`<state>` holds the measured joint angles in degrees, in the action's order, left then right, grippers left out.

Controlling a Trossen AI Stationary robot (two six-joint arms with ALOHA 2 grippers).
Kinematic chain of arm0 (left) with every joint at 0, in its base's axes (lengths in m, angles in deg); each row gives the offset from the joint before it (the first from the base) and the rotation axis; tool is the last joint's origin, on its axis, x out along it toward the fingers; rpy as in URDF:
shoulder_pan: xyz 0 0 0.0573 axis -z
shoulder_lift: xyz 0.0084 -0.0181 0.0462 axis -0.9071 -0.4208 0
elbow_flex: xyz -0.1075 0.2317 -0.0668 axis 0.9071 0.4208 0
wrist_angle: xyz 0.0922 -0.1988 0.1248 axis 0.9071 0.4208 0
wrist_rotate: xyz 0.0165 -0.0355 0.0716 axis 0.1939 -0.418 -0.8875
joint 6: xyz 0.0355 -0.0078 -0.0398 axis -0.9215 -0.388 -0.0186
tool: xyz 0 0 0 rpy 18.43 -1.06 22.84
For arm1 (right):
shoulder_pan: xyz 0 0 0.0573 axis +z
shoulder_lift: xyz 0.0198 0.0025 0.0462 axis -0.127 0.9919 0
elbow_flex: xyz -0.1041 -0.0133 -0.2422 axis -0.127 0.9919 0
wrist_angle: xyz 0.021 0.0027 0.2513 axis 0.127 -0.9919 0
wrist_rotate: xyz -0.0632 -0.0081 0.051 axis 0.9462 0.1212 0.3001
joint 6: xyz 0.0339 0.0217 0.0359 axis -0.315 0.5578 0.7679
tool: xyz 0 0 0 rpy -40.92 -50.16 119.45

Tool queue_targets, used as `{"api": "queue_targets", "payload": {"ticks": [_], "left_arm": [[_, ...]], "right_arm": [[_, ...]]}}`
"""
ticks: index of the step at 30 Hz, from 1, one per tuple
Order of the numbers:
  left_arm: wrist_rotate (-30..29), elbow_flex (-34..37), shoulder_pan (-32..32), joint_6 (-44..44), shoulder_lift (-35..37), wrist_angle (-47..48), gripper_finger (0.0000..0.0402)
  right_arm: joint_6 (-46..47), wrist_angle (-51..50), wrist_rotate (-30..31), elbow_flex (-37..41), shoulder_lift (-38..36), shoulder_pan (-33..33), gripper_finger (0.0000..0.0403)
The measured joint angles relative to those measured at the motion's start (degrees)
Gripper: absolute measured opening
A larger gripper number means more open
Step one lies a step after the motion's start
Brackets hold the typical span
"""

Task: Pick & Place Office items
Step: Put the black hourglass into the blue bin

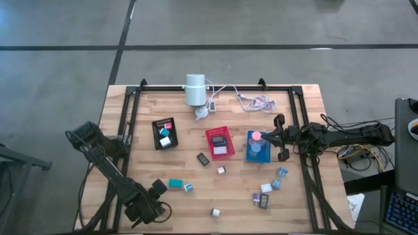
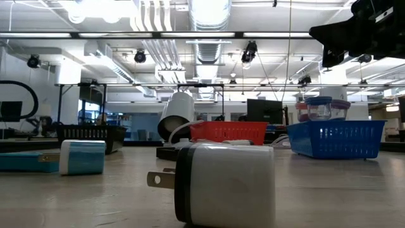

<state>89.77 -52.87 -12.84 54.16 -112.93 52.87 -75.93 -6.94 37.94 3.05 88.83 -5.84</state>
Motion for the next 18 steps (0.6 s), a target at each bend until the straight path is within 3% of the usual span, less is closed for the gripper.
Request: {"api": "queue_targets", "payload": {"ticks": [6,10,15,18], "left_arm": [[0.5,-2.4,0.0,0.5,0.8,2.1,0.0148],[-3.1,-4.1,-0.1,1.3,5.6,5.1,0.0148],[-15.6,-4.7,-0.3,6.5,17.1,6.2,0.0148],[-26.5,-4.7,-0.3,9.0,25.5,5.9,0.0148]], "right_arm": [[0.0,0.0,0.0,0.0,0.0,0.0,0.0008],[0.0,0.0,0.0,0.0,0.0,0.0,0.0008],[0.0,0.0,0.0,0.0,0.0,0.0,0.0008],[0.0,0.0,0.0,0.0,0.0,0.0,0.0008]]}}
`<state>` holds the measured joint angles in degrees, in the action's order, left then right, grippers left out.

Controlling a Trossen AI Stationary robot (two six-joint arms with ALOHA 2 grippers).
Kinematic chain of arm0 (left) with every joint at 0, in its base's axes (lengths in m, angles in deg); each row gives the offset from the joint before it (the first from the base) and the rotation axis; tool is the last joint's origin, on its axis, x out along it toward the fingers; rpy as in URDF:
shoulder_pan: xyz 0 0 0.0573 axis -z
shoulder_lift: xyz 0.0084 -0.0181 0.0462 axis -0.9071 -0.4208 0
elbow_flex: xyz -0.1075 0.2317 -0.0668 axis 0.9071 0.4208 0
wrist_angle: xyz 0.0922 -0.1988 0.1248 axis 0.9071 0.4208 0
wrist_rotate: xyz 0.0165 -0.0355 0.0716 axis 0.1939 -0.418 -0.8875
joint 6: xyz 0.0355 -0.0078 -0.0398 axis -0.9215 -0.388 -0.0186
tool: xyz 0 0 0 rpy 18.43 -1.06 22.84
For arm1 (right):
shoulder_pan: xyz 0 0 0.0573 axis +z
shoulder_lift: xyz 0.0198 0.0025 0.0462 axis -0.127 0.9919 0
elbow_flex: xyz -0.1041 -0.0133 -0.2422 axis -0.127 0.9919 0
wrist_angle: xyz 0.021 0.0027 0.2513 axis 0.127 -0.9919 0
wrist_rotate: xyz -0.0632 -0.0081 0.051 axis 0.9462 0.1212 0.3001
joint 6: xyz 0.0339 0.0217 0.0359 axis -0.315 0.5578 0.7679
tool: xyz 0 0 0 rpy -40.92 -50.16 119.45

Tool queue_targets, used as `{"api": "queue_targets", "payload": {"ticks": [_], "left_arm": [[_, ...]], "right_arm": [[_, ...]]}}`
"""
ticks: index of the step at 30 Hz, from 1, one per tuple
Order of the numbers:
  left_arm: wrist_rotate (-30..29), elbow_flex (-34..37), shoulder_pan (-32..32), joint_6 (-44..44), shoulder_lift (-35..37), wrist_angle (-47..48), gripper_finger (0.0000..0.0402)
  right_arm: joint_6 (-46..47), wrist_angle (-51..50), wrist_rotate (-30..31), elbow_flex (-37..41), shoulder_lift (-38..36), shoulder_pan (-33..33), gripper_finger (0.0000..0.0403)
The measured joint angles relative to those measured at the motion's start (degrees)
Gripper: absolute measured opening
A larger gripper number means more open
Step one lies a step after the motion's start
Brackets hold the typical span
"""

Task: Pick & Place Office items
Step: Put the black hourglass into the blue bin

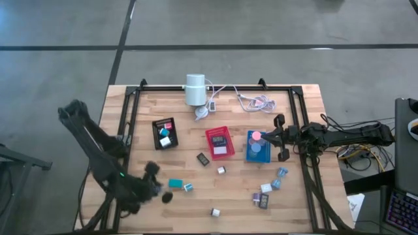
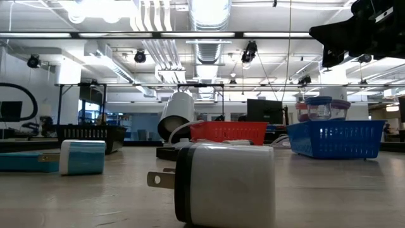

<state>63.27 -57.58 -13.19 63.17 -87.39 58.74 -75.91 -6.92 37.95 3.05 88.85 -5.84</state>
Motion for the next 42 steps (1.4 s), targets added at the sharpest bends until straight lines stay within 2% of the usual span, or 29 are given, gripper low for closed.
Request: {"api": "queue_targets", "payload": {"ticks": [7,8,10,12,14,19,21,25,29,35,42], "left_arm": [[-28.7,2.5,-0.3,1.6,18.6,-0.4,0.0148],[-31.6,3.2,-0.8,2.1,20.8,-0.7,0.0148],[-33.8,5.1,-2.3,2.7,25.2,-1.8,0.0148],[-33.1,7.8,-4.6,2.8,29.2,-4.2,0.0148],[-29.0,11.5,-7.5,0.6,32.8,-9.2,0.0148],[-4.0,23.3,-17.9,-12.3,39.4,-30.0,0.0148],[1.5,26.7,-22.4,-14.6,40.6,-36.1,0.0148],[2.5,31.9,-30.2,-16.6,42.7,-39.8,0.0148],[1.9,36.8,-34.9,-16.7,46.5,-47.8,0.0148],[-2.1,41.8,-36.9,-14.0,52.0,-46.0,0.0148],[-5.4,46.1,-36.9,-9.1,52.9,-45.1,0.0148]], "right_arm": [[0.0,0.0,0.1,0.0,0.0,0.0,0.0008],[0.0,0.0,0.1,0.0,0.0,0.0,0.0008],[0.0,0.0,0.1,0.0,0.0,0.0,0.0008],[0.0,0.1,0.1,0.0,0.0,0.0,0.0008],[-0.2,0.4,0.1,0.0,0.0,0.0,0.0008],[-0.9,1.7,0.2,0.0,0.0,0.0,0.0008],[-0.9,2.0,0.2,0.0,0.0,0.0,0.0008],[-0.8,1.9,0.2,0.0,0.0,0.0,0.0008],[-0.9,1.7,0.1,0.0,0.0,0.0,0.0008],[-1.3,1.5,0.1,0.0,0.6,0.0,0.0008],[-2.0,3.1,0.1,0.0,0.8,0.0,0.0008]]}}
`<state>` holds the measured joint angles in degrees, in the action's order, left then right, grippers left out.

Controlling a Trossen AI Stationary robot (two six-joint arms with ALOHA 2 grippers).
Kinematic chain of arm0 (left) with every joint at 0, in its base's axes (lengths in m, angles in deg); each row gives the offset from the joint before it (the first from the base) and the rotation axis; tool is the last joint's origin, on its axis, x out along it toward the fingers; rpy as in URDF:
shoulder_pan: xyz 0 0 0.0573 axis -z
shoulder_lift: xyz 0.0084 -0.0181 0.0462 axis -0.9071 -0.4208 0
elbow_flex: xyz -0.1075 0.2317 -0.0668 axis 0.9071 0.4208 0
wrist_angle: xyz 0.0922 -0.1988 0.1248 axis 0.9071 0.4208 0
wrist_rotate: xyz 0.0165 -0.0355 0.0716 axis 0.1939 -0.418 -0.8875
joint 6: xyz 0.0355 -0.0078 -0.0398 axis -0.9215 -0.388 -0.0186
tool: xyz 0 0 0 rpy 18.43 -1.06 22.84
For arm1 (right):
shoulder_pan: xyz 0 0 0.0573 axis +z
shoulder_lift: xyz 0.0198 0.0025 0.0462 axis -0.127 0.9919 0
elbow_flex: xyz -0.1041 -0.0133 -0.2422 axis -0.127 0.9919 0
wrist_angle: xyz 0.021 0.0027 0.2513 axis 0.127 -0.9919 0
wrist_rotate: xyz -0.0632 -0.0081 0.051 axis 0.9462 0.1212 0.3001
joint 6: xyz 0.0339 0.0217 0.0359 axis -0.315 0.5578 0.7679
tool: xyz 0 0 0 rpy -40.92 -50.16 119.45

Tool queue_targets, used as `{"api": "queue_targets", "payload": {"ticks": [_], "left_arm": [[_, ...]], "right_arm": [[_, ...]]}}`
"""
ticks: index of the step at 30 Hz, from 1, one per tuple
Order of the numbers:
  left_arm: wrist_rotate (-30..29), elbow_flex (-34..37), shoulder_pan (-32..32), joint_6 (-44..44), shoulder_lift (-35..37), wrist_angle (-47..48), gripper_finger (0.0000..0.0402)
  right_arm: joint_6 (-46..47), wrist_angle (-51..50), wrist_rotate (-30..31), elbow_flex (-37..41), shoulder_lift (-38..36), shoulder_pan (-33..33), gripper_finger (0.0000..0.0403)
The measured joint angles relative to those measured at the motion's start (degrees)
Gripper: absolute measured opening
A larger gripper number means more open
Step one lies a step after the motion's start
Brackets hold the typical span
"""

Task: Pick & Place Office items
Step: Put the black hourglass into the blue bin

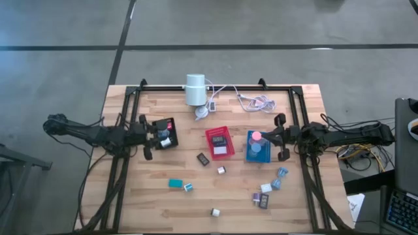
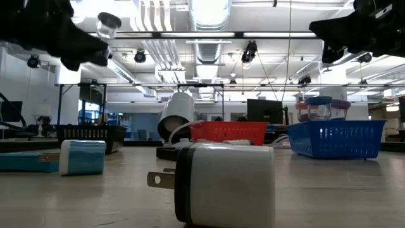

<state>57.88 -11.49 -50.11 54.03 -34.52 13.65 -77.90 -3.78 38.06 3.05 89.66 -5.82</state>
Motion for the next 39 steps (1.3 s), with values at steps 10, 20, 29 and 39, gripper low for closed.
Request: {"api": "queue_targets", "payload": {"ticks": [10,20,29,39], "left_arm": [[-1.5,4.4,0.0,2.2,-0.1,-1.8,0.0148],[-2.4,4.6,0.0,1.7,-0.1,-1.7,0.0148],[-5.0,0.6,-0.1,-3.0,-2.2,-0.5,0.0148],[-4.1,-23.6,-0.4,-3.5,-23.1,15.2,0.0148]], "right_arm": [[1.1,0.0,-0.2,0.0,0.5,0.0,0.0008],[1.2,1.4,-0.2,0.0,2.7,0.0,0.0008],[1.4,1.6,-0.2,0.0,4.9,0.0,0.0008],[-1.0,12.2,-1.7,0.0,10.6,0.8,0.0028]]}}
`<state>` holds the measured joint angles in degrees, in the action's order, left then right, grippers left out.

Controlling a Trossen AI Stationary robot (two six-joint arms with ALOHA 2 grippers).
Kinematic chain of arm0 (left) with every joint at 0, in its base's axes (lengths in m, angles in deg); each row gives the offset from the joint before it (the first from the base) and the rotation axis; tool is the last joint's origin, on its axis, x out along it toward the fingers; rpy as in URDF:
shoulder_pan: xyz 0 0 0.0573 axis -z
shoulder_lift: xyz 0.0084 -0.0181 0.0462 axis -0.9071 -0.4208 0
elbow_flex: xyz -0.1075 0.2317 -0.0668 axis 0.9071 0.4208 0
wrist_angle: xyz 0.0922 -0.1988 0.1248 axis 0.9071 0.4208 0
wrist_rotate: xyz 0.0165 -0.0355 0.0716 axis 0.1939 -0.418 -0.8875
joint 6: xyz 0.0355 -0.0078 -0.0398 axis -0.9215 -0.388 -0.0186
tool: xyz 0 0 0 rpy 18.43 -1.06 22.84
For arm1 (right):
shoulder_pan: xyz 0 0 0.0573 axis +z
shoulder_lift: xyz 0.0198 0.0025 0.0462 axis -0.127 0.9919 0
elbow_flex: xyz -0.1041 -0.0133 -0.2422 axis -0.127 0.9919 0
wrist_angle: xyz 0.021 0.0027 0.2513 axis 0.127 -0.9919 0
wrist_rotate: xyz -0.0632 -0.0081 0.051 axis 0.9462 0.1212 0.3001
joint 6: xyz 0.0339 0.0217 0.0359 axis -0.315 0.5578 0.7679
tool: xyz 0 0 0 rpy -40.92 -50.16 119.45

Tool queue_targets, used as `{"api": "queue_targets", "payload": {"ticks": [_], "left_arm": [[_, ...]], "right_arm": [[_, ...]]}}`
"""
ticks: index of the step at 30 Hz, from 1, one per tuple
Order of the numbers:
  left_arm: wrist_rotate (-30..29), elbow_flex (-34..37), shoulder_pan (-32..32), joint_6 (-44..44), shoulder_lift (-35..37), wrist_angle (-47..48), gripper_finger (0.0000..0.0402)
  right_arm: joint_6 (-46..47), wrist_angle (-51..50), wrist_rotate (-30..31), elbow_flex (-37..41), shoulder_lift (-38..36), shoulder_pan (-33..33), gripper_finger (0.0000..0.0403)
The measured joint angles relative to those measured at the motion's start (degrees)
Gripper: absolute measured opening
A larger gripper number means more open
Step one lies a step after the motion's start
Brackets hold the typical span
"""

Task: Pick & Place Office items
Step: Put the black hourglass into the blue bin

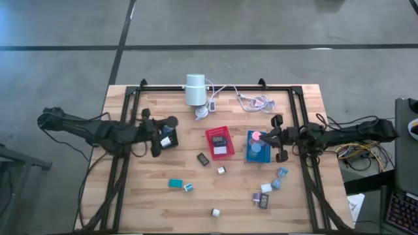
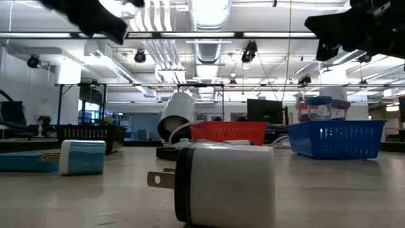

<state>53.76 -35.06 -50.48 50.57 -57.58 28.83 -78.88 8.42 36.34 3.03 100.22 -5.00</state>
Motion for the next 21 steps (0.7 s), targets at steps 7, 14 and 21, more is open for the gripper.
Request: {"api": "queue_targets", "payload": {"ticks": [7,14,21], "left_arm": [[0.0,-17.5,-0.2,-3.9,-21.0,11.2,0.0148],[3.2,-31.3,-0.9,-7.4,-36.3,17.6,0.0148],[9.7,-42.4,-1.0,-7.6,-47.5,26.6,0.0148]], "right_arm": [[-1.1,2.1,-0.4,-1.9,4.0,2.0,0.0086],[-10.7,-6.9,0.9,-11.2,12.0,8.8,0.0145],[-19.4,-16.2,11.1,-24.0,24.6,16.1,0.0202]]}}
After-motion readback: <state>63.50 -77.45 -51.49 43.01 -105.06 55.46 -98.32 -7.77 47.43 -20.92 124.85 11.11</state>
